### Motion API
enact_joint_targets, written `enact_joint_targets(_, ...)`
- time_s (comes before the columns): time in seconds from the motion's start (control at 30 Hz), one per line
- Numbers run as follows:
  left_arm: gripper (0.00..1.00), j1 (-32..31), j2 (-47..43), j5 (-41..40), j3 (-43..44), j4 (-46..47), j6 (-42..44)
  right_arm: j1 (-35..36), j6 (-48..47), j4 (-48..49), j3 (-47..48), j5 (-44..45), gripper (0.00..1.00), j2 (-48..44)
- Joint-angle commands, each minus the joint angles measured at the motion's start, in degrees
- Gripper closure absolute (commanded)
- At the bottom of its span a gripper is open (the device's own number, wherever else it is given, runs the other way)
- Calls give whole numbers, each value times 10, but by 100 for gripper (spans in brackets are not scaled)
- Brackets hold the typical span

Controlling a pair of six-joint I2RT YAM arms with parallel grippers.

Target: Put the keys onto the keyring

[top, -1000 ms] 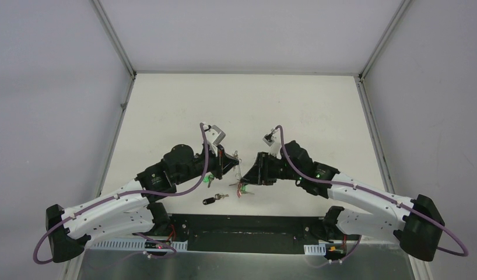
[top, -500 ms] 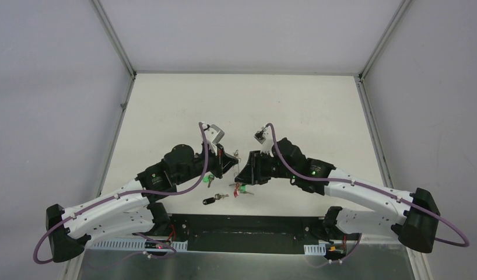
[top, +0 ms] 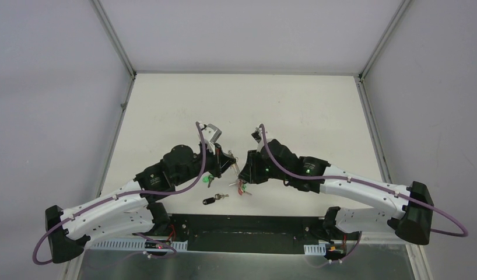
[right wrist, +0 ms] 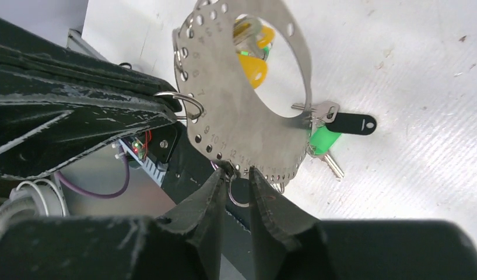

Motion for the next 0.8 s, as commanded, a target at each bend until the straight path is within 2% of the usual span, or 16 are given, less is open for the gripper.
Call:
enact_joint_targets(0.0, 100, -5, -19, -19, 19, 27, -19, 7, -19, -15, 33, 64, 78, -10)
enact_joint_targets(0.13, 100, -5, -22, -23, 14, 26, -22, 7, -24, 0, 22, 65, 78, -23)
enact_joint_targets(0.33, 100, -5, -21, -29, 15, 25, -24, 7, -31, 25, 9, 34, 69, -17)
enact_joint_targets(0.4, 100, -5, -21, -30, 16, 25, -25, 7, -30, 29, 9, 35, 69, -11)
enact_joint_targets(0.47, 100, -5, -20, -30, 17, 23, -25, 7, -26, 29, 10, 45, 74, -7)
enact_joint_targets(0.57, 100, -5, -22, -31, 17, 20, -26, 7, -24, 15, 17, 62, 89, -3)
enact_joint_targets(0.77, 100, -5, -26, -37, 14, 17, -29, 7, -31, 8, 17, 76, 100, -13)
